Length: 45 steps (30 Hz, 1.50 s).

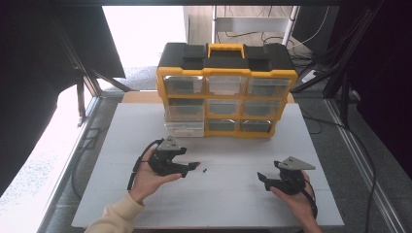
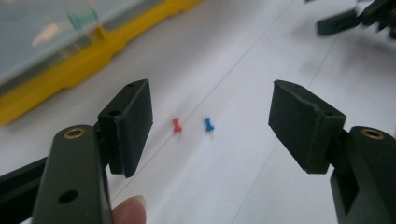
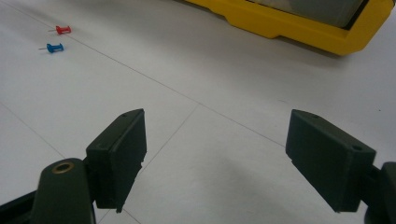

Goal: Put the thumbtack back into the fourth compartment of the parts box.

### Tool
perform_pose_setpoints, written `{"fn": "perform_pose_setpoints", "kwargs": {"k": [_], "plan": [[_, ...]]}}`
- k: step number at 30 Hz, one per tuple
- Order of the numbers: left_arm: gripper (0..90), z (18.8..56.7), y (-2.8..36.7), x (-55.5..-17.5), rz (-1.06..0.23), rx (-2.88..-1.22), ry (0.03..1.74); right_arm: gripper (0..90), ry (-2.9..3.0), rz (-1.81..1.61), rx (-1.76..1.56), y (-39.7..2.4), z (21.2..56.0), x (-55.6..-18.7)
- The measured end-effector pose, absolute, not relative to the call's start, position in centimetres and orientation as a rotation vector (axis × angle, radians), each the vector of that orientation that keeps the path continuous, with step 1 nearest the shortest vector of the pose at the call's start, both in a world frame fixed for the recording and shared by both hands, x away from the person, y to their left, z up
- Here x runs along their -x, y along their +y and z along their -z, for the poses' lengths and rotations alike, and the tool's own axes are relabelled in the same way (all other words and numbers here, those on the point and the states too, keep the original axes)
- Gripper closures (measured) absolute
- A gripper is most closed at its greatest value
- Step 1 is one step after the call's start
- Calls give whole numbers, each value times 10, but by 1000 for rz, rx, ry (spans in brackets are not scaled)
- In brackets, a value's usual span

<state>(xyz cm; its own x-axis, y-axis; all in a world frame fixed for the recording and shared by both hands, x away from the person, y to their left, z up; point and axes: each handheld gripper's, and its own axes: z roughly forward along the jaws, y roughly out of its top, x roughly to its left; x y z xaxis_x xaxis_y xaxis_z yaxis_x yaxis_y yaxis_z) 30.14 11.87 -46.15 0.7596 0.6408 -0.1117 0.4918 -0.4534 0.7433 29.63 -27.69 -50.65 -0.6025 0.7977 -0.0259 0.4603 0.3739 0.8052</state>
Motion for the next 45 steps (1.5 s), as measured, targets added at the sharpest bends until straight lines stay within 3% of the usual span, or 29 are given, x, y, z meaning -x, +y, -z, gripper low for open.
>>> {"fn": "perform_pose_setpoints", "kwargs": {"k": [27,45], "plan": [[363,510,75,-325,-148,-2311,878,208,2235,-1102,-1090,-276,508,-297],[416,523,58,-326,-157,-2368,862,208,2242,-1095,-1086,-275,508,-297]]}}
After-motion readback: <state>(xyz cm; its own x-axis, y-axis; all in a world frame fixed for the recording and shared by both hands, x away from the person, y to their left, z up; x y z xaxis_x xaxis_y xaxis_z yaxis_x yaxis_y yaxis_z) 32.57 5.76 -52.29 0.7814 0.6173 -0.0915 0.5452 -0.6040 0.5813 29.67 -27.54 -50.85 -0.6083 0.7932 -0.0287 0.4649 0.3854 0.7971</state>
